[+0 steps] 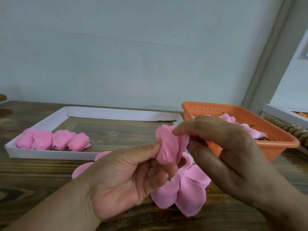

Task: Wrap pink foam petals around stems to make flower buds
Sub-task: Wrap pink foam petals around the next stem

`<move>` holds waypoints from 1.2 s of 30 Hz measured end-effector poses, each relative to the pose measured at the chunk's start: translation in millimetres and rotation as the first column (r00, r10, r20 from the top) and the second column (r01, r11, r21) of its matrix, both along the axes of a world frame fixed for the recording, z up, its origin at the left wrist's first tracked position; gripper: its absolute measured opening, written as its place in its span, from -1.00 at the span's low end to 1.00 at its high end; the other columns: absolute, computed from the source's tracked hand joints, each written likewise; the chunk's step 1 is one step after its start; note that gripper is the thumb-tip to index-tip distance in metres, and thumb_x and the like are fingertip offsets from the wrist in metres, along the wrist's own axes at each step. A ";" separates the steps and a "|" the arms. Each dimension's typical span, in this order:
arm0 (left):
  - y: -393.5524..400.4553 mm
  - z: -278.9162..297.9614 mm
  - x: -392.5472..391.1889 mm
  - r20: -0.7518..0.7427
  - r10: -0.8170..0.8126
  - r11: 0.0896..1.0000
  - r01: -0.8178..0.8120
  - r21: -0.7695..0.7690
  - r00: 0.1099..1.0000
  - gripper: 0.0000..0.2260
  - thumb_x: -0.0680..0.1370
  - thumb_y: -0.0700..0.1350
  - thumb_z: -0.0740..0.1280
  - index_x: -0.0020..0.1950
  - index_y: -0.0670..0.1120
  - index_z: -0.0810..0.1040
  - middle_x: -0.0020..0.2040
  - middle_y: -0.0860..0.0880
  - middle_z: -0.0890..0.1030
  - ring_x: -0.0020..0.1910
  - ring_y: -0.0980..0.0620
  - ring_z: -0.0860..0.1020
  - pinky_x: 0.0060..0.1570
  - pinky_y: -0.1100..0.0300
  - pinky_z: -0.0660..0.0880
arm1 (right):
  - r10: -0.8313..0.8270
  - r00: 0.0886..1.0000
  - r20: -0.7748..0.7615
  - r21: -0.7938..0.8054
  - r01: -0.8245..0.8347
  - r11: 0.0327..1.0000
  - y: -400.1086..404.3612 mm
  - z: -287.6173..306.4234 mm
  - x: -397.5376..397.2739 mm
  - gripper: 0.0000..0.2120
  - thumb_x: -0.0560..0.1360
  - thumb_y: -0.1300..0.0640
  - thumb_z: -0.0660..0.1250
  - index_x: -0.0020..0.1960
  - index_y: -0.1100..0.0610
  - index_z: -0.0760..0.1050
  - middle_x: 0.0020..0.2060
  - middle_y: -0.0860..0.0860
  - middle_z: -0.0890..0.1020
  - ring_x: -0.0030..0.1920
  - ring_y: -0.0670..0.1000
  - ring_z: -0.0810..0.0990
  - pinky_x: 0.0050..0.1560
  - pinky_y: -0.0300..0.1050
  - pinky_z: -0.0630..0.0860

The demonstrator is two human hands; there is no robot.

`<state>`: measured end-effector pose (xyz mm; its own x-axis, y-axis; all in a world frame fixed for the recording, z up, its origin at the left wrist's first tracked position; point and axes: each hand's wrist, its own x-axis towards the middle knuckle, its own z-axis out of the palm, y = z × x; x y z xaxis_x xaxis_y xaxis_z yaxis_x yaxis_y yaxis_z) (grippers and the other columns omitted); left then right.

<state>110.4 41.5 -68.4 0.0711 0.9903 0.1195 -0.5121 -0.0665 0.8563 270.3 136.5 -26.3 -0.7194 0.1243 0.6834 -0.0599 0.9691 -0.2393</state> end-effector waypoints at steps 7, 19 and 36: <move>-1.9 9.4 10.6 0.068 0.185 0.981 -0.180 -0.070 0.980 -0.73 0.36 -0.07 0.28 -0.15 -0.20 0.68 -0.33 -0.04 0.65 -0.40 0.10 0.63 -0.40 0.29 0.56 | 0.092 0.994 0.056 -0.204 -0.079 0.976 -1.8 -3.6 -3.8 -0.86 0.43 -0.01 0.27 -0.21 0.04 0.51 -0.39 -0.10 0.53 -0.36 -0.07 0.49 -0.35 -0.24 0.40; 1.3 6.7 8.5 -0.010 0.244 0.967 -0.244 -0.070 0.970 -0.81 0.36 -0.07 0.33 -0.22 -0.12 0.70 -0.27 -0.11 0.64 -0.31 0.04 0.63 -0.21 0.21 0.61 | 0.031 0.993 -0.109 -0.373 -0.070 0.925 -4.4 -17.4 -21.2 -0.87 0.35 0.16 0.43 -0.12 0.00 0.64 -0.33 -0.01 0.57 -0.32 -0.04 0.49 -0.24 -0.25 0.46; 0.9 8.7 13.4 0.062 0.293 0.956 -0.291 -0.038 0.954 -0.68 0.31 -0.08 0.35 -0.01 -0.17 0.70 -0.05 -0.15 0.70 -0.27 0.03 0.67 -0.31 0.27 0.60 | -0.159 0.943 -0.293 -0.592 -0.048 0.805 -9.5 -26.9 -31.1 -0.94 0.36 0.22 0.44 -0.21 0.12 0.56 -0.40 0.10 0.60 -0.44 -0.01 0.54 -0.42 -0.20 0.49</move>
<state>123.9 42.4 -59.7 -0.2288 0.9696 0.0862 -0.5296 -0.1983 0.8248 239.2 126.9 -53.2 -0.4590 0.6052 0.6504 -0.1821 0.6524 -0.7356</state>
